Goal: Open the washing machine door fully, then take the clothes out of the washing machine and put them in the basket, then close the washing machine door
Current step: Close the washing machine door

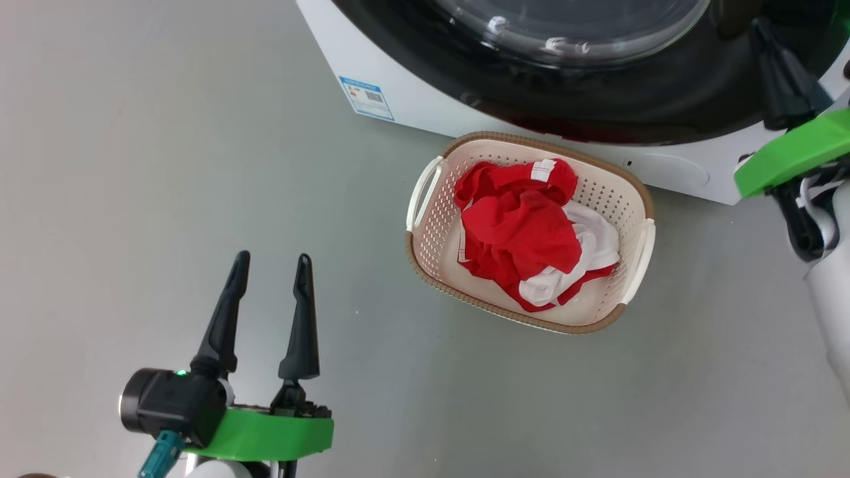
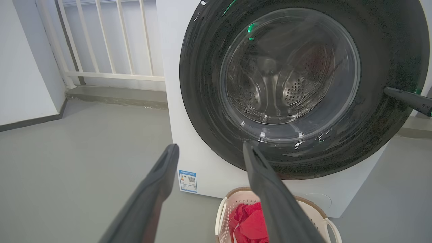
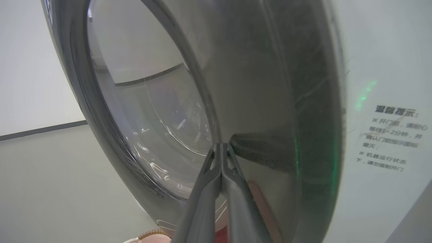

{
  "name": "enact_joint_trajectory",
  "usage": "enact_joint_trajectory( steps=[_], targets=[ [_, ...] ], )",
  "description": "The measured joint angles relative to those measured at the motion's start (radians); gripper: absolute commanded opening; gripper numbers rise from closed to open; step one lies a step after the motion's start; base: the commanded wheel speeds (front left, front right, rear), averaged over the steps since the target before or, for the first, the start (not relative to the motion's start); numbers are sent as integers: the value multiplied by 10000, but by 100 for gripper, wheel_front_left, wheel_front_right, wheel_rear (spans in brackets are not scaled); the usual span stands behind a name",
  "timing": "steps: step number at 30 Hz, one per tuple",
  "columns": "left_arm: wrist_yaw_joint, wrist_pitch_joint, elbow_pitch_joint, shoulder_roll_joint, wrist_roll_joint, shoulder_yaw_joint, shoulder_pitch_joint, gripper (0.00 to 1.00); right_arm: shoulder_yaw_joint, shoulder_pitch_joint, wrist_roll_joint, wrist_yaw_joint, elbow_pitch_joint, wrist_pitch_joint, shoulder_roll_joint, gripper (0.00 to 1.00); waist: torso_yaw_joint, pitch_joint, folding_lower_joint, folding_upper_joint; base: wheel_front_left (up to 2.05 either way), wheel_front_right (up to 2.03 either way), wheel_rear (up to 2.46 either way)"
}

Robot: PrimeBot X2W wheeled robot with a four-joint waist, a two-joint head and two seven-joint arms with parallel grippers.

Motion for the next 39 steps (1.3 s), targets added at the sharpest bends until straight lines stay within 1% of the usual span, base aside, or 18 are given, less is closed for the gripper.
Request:
enact_joint_trajectory(
  steps=[4,14,17,23,31,36,39],
  targets=[
    [-69,0,-2,-44,19,2,-22,100,-10,-478,-73,0,449,0,-117,0,106,141,0,0,0,0,0],
    [-234,0,-17,-123,165,-27,-63,100,-445,-1359,-495,12,1358,-2,-171,0,310,445,0,0,0,0,0],
    [-236,0,-21,-127,174,-42,-73,100,-474,-1518,-617,82,1557,-4,-169,0,350,521,0,0,0,0,0],
    [-242,0,-21,-134,176,-75,-130,100,-568,-1817,-941,96,1870,-75,-119,0,373,667,0,0,0,0,0],
    [-242,0,-12,-151,178,-65,-237,100,-646,-1790,-947,98,1804,-75,56,0,223,572,0,0,0,0,0],
    [-238,0,-8,-153,194,-21,-237,100,-665,-1435,-813,69,1212,-75,180,0,23,417,0,0,0,0,0],
    [-238,0,6,-153,263,42,-233,100,-619,-974,-514,38,738,-75,376,0,-122,267,0,0,0,0,0]
  ],
)
